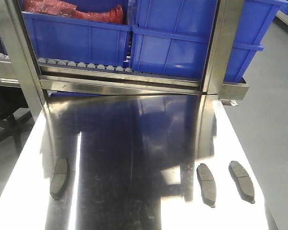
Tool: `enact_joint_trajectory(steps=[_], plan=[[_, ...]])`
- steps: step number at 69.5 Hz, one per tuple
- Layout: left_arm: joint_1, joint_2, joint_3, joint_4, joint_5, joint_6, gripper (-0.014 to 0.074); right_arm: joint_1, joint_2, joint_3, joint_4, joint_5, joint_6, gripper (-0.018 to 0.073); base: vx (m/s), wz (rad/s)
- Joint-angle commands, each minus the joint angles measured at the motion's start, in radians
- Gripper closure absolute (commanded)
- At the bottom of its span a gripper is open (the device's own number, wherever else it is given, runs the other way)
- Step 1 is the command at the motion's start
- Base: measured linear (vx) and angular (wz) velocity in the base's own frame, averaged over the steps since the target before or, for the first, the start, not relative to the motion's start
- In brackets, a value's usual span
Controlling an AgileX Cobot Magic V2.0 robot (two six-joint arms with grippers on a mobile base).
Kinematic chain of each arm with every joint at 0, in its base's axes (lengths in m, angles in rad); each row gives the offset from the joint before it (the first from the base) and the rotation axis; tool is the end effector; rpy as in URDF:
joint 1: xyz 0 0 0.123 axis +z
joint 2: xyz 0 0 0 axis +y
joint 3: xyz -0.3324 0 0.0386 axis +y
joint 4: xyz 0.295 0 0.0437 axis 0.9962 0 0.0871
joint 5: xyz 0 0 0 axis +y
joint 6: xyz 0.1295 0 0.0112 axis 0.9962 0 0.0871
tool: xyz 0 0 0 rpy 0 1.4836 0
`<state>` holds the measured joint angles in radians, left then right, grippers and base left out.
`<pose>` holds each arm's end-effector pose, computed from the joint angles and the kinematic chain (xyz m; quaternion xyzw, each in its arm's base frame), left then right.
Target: Move and align brake pads A on conveyor
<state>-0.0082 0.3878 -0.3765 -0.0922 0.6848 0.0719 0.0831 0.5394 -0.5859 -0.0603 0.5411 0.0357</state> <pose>0.1088 -0.0085 0.2507 0.0173 0.8856 -0.0276 0.4632 0.1464 0.0081 0.3327 -0.0328 0.8346 0.0055 0.5498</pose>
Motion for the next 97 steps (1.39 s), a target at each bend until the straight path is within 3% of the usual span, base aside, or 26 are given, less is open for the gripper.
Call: enact_joint_trajectory(steps=[1, 7, 12, 26, 36, 45, 68, 79, 97], plan=[[-0.006, 0.006, -0.029, -0.012, -0.080, -0.007, 0.0422, -0.007, 0.066, -0.045, -0.015, -0.026, -0.010, 0.0552, 0.00, 0.00], [-0.006, 0.006, -0.029, -0.012, -0.080, -0.007, 0.0422, -0.007, 0.088, -0.045, -0.015, -0.021, -0.010, 0.0507, 0.00, 0.00], [-0.006, 0.006, -0.029, -0.012, -0.080, -0.007, 0.0422, -0.007, 0.090, -0.045, -0.015, -0.023, -0.010, 0.0418, 0.00, 0.00], [-0.006, 0.006, -0.029, -0.012, -0.080, -0.007, 0.0422, -0.007, 0.090, -0.045, -0.018, -0.024, -0.010, 0.0005, 0.00, 0.00], [-0.006, 0.006, -0.029, -0.012, -0.080, -0.007, 0.0422, -0.007, 0.093, -0.045, -0.004, -0.014, -0.003, -0.0173, 0.00, 0.00], [-0.006, 0.006, -0.029, -0.012, -0.080, -0.007, 0.0422, -0.007, 0.144, -0.057, -0.002, -0.022, -0.003, -0.0164, 0.00, 0.00], [-0.006, 0.006, -0.029, -0.012, -0.080, -0.007, 0.0422, -0.004, 0.555, -0.260, 0.021, 0.158, -0.011, -0.0083, 0.00, 0.00], [-0.006, 0.006, -0.029, -0.012, -0.080, -0.007, 0.0422, -0.004, 0.754, -0.341, 0.072, 0.160, -0.077, -0.0054, 0.00, 0.00], [-0.006, 0.006, -0.029, -0.012, -0.080, -0.007, 0.0422, -0.004, 1.023, -0.430, 0.081, 0.160, -0.082, -0.0036, 0.00, 0.00]])
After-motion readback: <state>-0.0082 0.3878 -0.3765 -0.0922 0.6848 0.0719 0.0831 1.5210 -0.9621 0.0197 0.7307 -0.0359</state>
